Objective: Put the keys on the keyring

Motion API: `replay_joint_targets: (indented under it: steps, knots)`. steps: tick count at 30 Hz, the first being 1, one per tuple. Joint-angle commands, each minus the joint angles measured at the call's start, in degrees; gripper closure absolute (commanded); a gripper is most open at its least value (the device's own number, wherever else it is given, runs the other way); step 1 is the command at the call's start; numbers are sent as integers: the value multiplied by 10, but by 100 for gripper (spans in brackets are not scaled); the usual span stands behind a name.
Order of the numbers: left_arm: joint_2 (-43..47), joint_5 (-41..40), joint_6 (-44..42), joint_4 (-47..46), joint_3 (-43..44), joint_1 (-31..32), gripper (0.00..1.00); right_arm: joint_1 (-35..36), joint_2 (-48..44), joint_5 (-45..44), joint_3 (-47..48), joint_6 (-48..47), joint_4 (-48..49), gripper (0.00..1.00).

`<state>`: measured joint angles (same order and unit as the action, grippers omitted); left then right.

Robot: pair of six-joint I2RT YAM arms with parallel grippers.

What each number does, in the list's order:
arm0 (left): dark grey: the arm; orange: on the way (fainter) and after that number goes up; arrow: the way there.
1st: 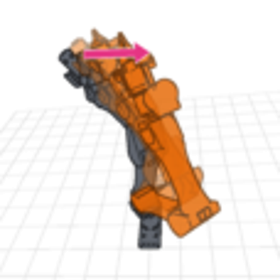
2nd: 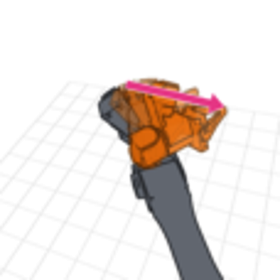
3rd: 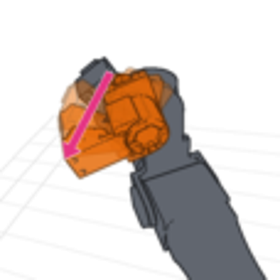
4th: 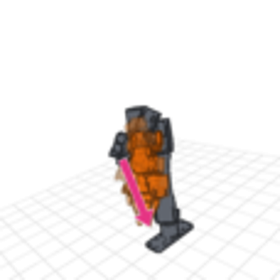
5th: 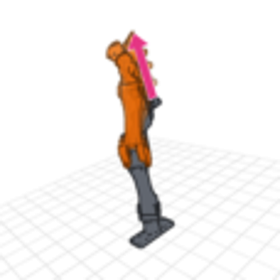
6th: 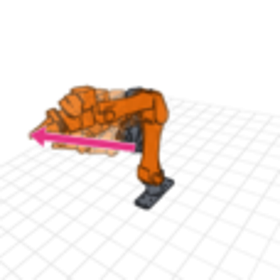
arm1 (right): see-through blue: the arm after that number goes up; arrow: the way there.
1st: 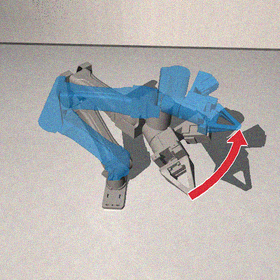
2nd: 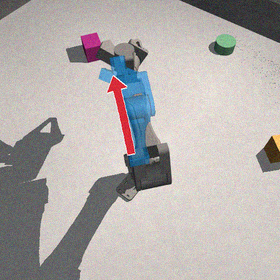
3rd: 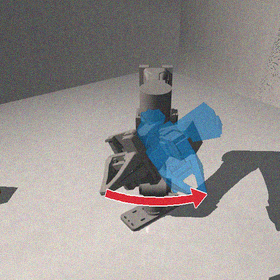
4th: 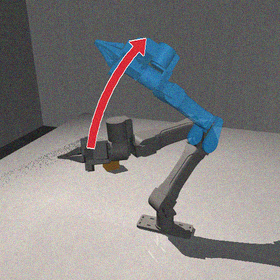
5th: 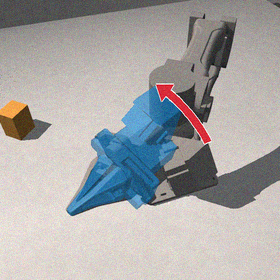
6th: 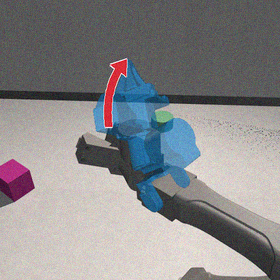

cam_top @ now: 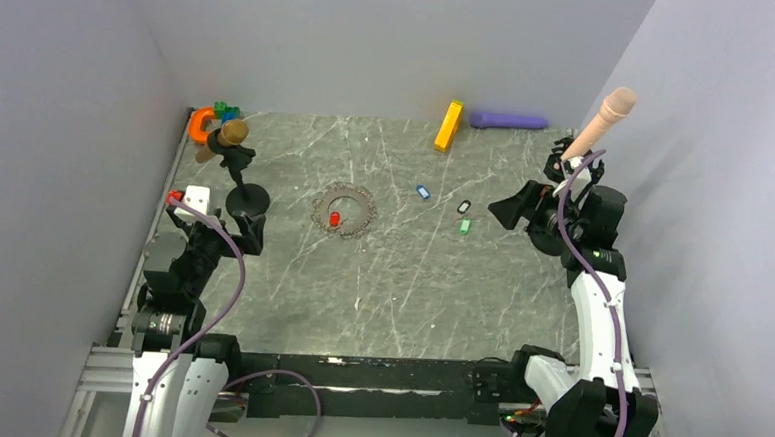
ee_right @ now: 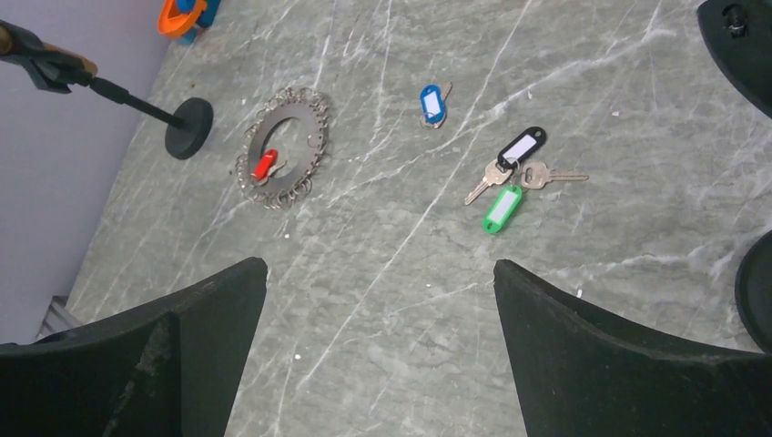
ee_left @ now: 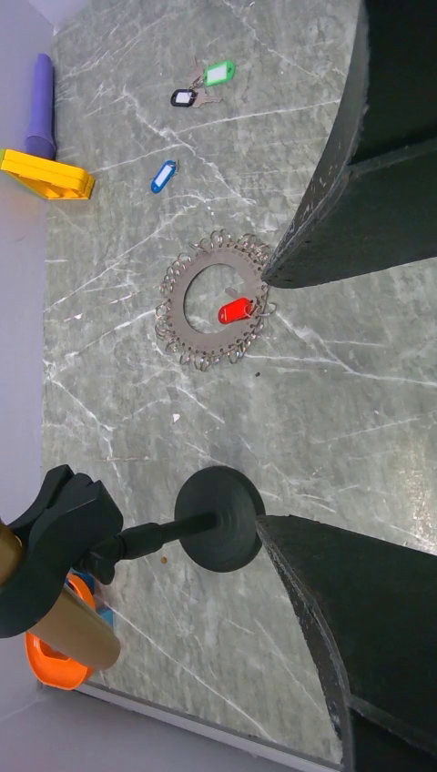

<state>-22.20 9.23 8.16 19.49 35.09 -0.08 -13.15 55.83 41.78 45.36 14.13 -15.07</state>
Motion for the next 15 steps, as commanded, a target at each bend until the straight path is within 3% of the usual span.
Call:
replay_joint_targets:
  steps: [1, 12, 14, 15]
  knots:
    - [8, 11, -9, -20, 6, -3, 2, -2, -15, -11, 10, -6, -1, 0]
    - [15, 28, -5, -24, 5, -3, 2, -2, -35, 63, -13, -59, 19, 0]
    - [19, 34, 1, -27, 4, -3, 2, 5, -38, 123, -14, -134, -2, 0]
    - [20, 39, 5, -30, 2, -3, 2, 14, -37, 158, -10, -218, -24, 0]
